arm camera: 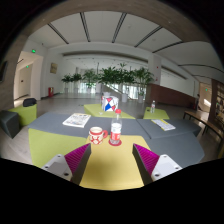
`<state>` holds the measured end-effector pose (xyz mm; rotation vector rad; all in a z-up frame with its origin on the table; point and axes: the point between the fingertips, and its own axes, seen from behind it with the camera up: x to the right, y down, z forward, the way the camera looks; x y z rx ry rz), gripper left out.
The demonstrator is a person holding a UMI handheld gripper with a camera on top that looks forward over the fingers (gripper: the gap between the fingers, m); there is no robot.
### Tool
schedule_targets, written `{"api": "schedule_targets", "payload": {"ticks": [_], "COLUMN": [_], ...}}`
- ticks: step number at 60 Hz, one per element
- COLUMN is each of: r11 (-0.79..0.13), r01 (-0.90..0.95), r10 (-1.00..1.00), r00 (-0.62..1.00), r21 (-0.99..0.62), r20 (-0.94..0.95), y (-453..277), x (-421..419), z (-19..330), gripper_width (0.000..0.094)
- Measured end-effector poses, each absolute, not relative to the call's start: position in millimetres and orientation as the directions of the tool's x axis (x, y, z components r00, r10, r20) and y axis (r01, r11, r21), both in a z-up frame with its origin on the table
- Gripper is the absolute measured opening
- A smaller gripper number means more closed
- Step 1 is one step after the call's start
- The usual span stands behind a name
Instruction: Pour water
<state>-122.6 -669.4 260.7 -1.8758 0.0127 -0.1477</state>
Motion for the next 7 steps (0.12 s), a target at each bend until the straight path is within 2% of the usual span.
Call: {"api": "schedule_targets", "payload": {"ticks": [7], "r11": [-0.298], "r01": [0.061], "r10": [-0.08], "r00": [0.993], "r21": [-0.953], "r20": [0.088], "y": [-678.5], "x": [-126.2], "z": [264.1], "gripper_width": [0.0856]}}
